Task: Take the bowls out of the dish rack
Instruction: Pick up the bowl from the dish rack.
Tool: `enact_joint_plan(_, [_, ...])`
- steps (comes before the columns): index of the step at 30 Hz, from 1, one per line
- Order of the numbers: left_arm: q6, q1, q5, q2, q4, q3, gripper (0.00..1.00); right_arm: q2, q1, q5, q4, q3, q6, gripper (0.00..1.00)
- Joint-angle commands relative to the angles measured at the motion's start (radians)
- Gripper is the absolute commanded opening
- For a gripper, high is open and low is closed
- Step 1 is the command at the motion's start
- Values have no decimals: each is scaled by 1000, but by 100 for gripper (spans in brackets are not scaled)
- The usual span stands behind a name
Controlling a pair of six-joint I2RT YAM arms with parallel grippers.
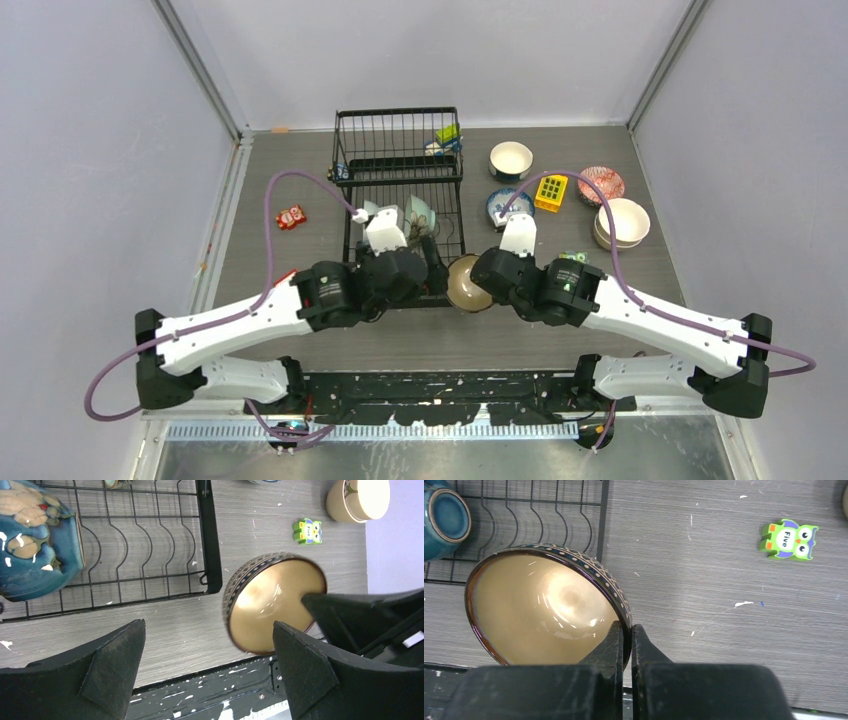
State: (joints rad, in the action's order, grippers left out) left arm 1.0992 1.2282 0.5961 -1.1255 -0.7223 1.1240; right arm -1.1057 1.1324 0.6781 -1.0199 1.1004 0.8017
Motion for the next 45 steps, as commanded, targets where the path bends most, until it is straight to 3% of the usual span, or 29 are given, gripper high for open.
enact_joint_plan(1, [129,2,62,-122,-167,160,100,7,-2,2,83,32,97,1])
enact_joint_plan(8, [94,3,75,-179,-211,192,99,-12,-15,-56,70,68,111,1])
enact_joint_plan(19, [4,15,101,-211,-225,215,73,-5,-116,-213,113,45,113,1])
enact_joint_plan(32, [-76,17,91,-267,-176,233,64,-43,-156,-349,118,88,101,1])
enact_joint_plan(45, [-80,17,85,-291,-143,202,43,-54,-180,-382,54,119,87,1])
